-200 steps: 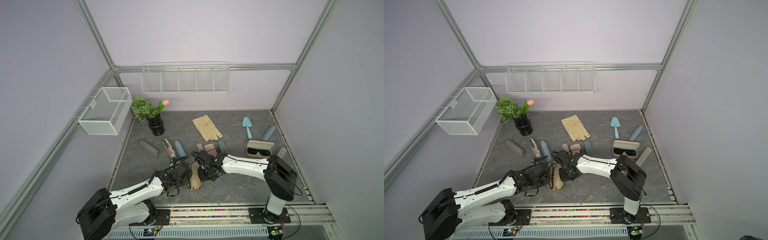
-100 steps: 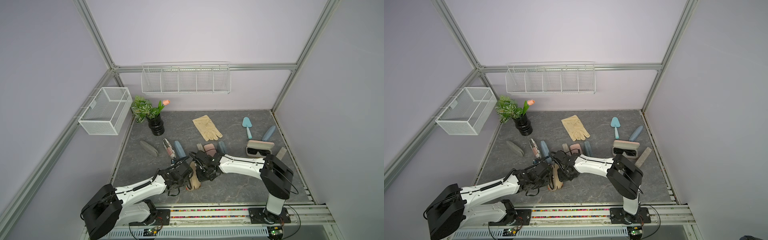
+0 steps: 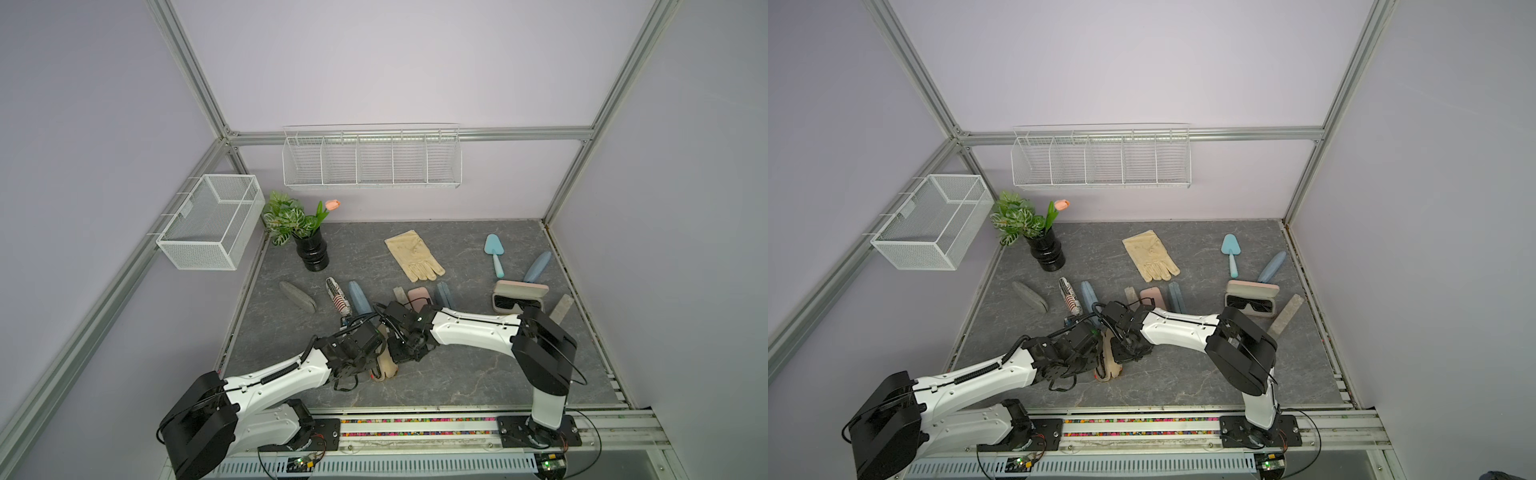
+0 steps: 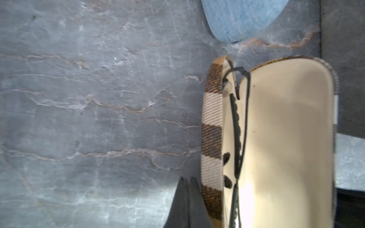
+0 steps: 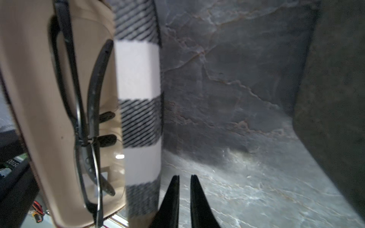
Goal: Close the glasses case
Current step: Close the glasses case at the center of the board.
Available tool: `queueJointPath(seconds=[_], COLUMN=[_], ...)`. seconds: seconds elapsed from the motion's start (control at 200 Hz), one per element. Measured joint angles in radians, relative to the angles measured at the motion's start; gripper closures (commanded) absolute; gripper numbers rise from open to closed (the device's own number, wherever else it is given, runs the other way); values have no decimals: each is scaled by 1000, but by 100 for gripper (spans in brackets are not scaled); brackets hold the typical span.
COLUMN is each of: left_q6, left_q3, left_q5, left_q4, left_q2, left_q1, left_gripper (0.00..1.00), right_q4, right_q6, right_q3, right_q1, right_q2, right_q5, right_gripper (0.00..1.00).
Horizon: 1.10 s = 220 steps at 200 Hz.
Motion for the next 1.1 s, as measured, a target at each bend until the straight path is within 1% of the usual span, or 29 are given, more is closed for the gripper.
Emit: queueJointPath(seconds=[0.42,0.59,0.75,1.085,1.1], left_q6=[0,1,6,7,7], left_q3=[14,23,37,41,41], left_q5=[-5,-2,24,18,16], left_q4=[-23,-26,0,-12,-14], left_q2=[-11,11,26,11,8], left_q1=[2,3,2,7,7], left_gripper=[100,100,100,100,98], right_q4=[-5,-5,40,43,44], right_q6=[0,0,1,2,3], right_q3=[43,60,85,91,91], right_q1=[6,11,25,26,27], right_q2=[18,25,31,31,31], right_q5=[-20,-24,-58,-55,-53], right_gripper=[84,84,84,84,84])
